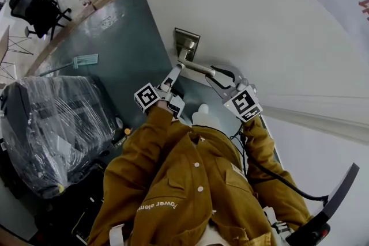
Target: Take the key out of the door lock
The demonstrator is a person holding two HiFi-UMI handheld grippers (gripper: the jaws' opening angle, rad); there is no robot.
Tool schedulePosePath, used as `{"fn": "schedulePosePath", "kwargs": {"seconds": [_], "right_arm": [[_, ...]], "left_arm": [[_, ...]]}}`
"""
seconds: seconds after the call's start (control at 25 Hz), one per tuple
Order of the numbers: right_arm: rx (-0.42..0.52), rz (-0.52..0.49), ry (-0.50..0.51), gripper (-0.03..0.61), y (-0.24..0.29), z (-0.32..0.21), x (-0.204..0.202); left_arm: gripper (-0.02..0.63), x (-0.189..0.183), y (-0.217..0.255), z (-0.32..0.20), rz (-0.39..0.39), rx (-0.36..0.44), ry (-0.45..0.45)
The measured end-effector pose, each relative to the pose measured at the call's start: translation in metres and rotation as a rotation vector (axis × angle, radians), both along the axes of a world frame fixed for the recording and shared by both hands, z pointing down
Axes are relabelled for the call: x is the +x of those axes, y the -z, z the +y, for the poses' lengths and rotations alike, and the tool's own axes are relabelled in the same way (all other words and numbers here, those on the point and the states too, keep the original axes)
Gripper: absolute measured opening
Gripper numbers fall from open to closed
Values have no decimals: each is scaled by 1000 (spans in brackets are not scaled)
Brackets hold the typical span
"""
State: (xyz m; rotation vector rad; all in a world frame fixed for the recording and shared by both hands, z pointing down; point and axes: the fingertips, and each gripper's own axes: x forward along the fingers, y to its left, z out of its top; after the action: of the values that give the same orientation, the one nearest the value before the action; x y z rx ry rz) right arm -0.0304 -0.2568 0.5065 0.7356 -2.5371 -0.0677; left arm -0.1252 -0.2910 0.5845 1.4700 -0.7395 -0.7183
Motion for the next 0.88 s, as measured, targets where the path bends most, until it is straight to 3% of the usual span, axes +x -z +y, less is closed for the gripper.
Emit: {"fn": "schedulePosePath", "kwargs": {"seconds": [0.16, 0.28, 0.4, 0.76, 0.88], "right_arm": [[-6, -2, -9, 131, 0, 0, 0], [-8, 0, -16, 132, -1, -1, 1], [-10, 6, -20, 133, 0, -2, 0], [-1, 32, -18, 143, 2, -2, 0], [-1, 43, -23, 166, 1, -3, 1]], "left_arm": [[124, 11, 9, -15, 66, 34, 5], [25, 12, -1, -17, 105, -2, 20], [23, 11, 2, -17, 151, -10, 37], [21, 8, -6, -12, 64, -47, 13], [21, 8, -2, -7, 69, -45, 5]]}}
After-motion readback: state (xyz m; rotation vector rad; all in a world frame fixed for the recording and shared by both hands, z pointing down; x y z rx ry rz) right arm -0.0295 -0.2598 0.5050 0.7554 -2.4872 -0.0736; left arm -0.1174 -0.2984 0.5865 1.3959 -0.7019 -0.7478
